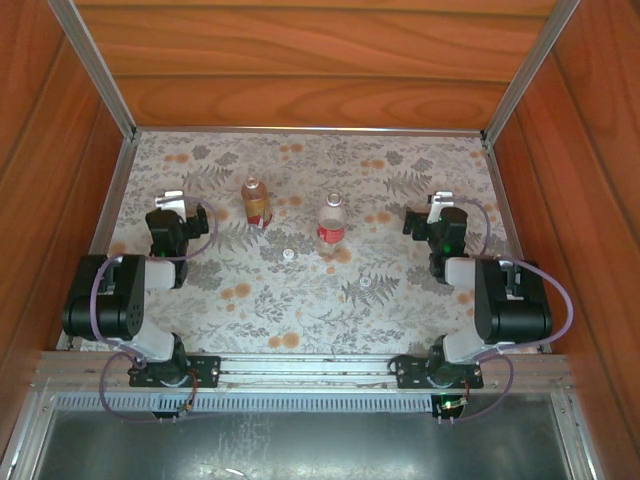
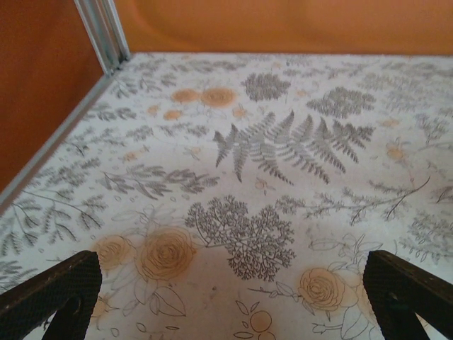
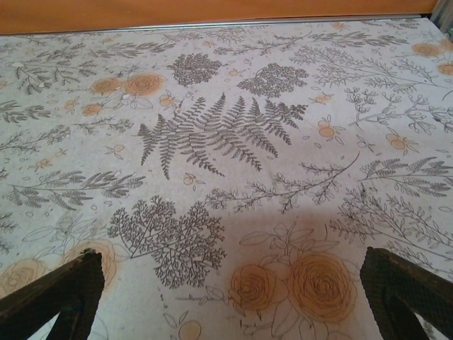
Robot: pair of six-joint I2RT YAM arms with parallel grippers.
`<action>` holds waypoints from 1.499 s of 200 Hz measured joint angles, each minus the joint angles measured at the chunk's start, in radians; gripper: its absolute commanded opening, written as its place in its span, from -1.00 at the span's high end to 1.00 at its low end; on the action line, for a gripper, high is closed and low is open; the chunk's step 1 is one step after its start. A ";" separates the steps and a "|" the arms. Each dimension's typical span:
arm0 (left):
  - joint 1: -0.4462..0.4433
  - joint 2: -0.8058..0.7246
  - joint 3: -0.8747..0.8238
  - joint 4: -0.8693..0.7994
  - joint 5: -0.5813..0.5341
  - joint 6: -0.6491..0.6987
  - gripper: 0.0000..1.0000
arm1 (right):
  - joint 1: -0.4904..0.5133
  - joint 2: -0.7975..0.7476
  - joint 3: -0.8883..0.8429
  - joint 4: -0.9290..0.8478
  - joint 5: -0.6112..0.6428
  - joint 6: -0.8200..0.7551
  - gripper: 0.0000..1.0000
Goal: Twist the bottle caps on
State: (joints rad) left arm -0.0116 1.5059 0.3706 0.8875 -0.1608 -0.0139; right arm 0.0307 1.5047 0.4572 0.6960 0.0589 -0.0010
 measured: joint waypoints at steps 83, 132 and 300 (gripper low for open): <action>-0.182 -0.507 -0.085 -0.214 -0.055 0.027 -1.00 | 0.015 -0.330 0.014 -0.286 -0.037 0.017 -0.99; -0.403 -0.669 -0.068 -0.381 -0.060 0.078 -1.00 | 0.109 -0.494 0.060 -0.481 -0.083 0.032 -0.99; -0.393 -0.294 0.027 -0.346 0.035 -0.027 -1.00 | 0.429 -0.732 0.118 -0.850 -0.105 0.003 -0.99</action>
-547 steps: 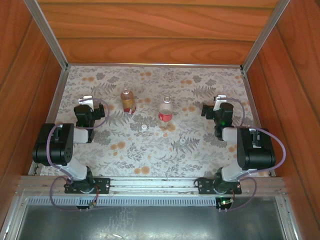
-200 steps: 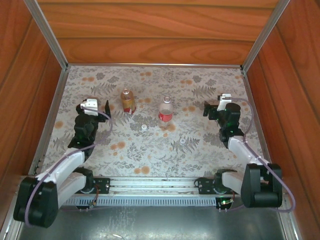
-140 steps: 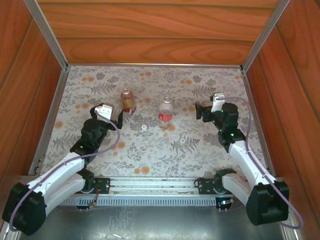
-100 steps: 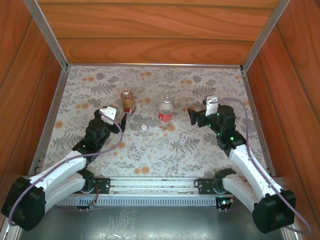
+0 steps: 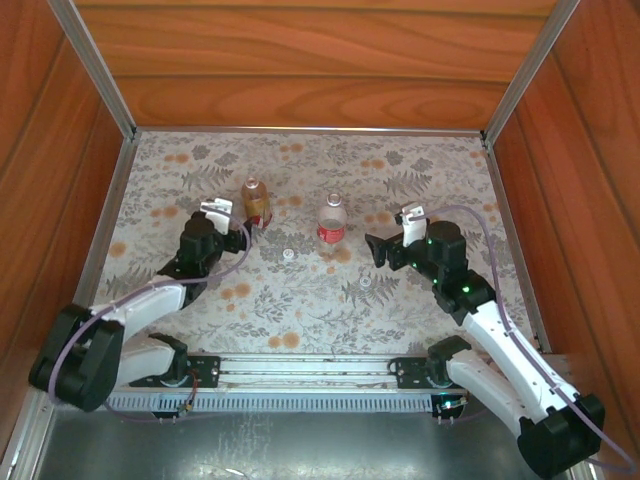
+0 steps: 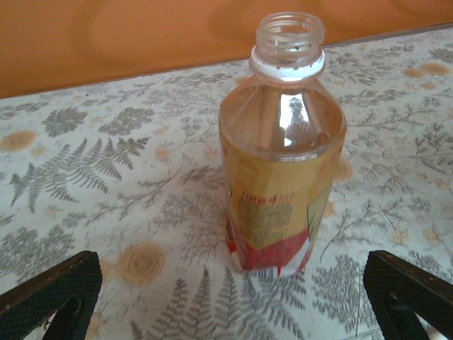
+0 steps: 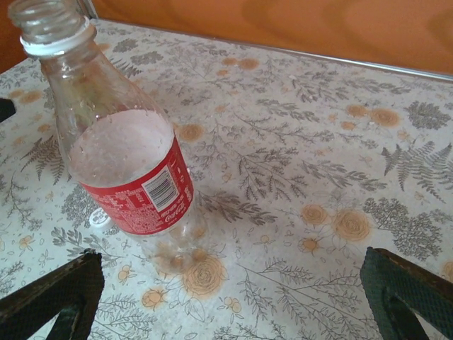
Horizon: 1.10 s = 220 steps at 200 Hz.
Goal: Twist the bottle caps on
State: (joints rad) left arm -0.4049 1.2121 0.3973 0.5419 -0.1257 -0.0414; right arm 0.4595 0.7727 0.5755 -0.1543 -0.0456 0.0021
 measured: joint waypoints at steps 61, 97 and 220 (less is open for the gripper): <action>0.000 0.332 0.108 0.223 0.029 -0.004 -1.00 | 0.007 0.014 0.000 0.013 0.000 0.007 -0.99; 0.004 0.432 0.144 0.309 0.046 -0.005 -1.00 | 0.007 0.000 0.000 0.013 0.008 0.007 -0.99; 0.013 0.537 0.204 0.407 0.124 -0.018 -0.47 | 0.007 0.006 0.000 0.020 0.015 0.024 -0.99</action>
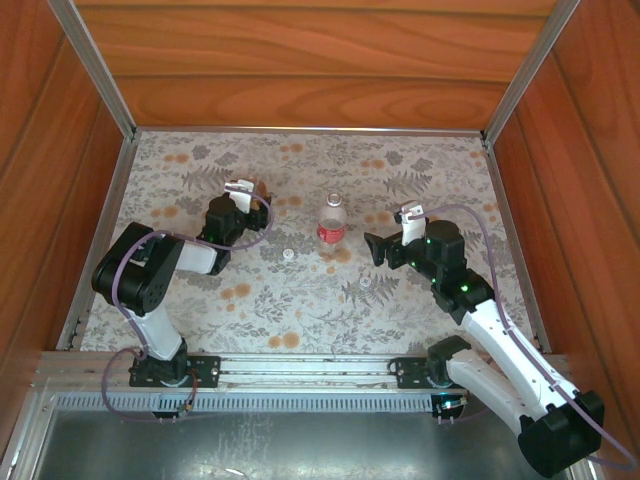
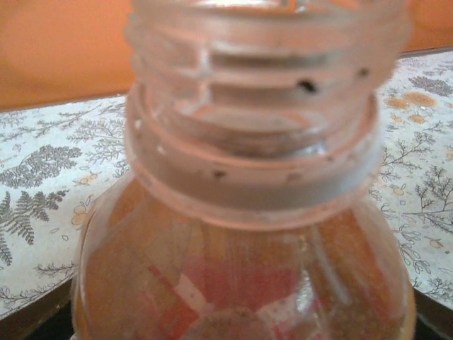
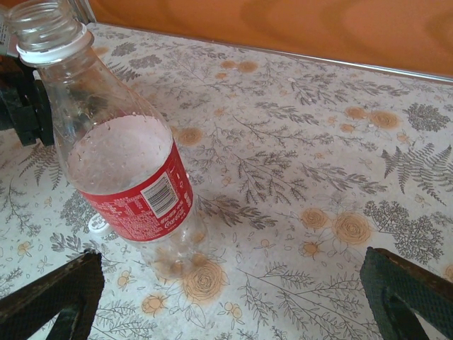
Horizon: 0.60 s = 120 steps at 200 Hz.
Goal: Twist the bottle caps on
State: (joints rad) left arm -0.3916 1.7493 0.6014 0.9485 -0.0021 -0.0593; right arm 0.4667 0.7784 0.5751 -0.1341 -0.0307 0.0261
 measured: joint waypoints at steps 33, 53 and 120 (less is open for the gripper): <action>0.000 -0.003 -0.005 0.003 0.004 0.001 -0.37 | 0.000 -0.002 0.000 -0.001 0.000 0.010 -0.99; 0.000 -0.011 -0.014 0.006 0.008 0.002 -0.37 | 0.000 -0.007 -0.002 -0.001 0.000 0.013 -0.99; -0.016 -0.151 -0.117 0.002 0.060 0.027 -0.36 | 0.000 0.009 -0.006 0.000 0.001 0.030 -0.99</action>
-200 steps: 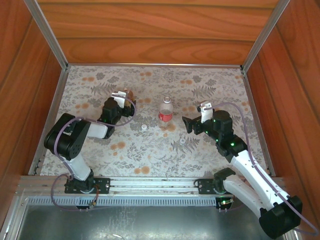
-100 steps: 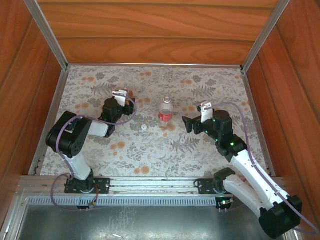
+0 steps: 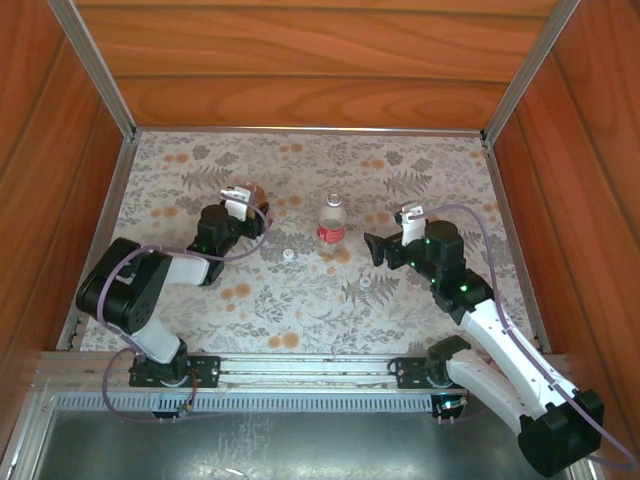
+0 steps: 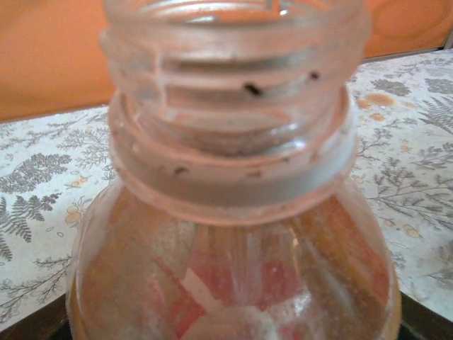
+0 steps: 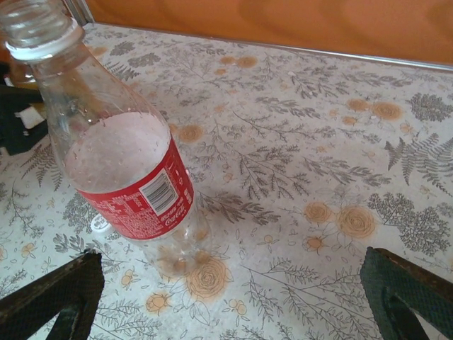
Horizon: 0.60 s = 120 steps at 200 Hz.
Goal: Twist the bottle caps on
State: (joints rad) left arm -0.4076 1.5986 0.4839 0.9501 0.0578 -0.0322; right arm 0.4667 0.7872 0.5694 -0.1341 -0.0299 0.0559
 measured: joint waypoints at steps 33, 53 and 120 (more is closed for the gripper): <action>-0.078 -0.148 -0.068 -0.040 0.008 0.032 -0.36 | 0.000 0.025 -0.010 0.008 0.020 0.034 -0.99; -0.148 -0.254 -0.104 -0.087 0.016 0.051 -0.36 | 0.005 0.025 -0.017 -0.002 0.072 0.084 -0.99; -0.357 -0.471 -0.165 -0.269 0.083 0.085 -0.36 | 0.005 -0.033 -0.018 -0.175 0.107 0.294 -0.99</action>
State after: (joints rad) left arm -0.7643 1.1275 0.3187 0.6811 0.1410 0.0532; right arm 0.4713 0.7540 0.5514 -0.3096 0.0769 0.3496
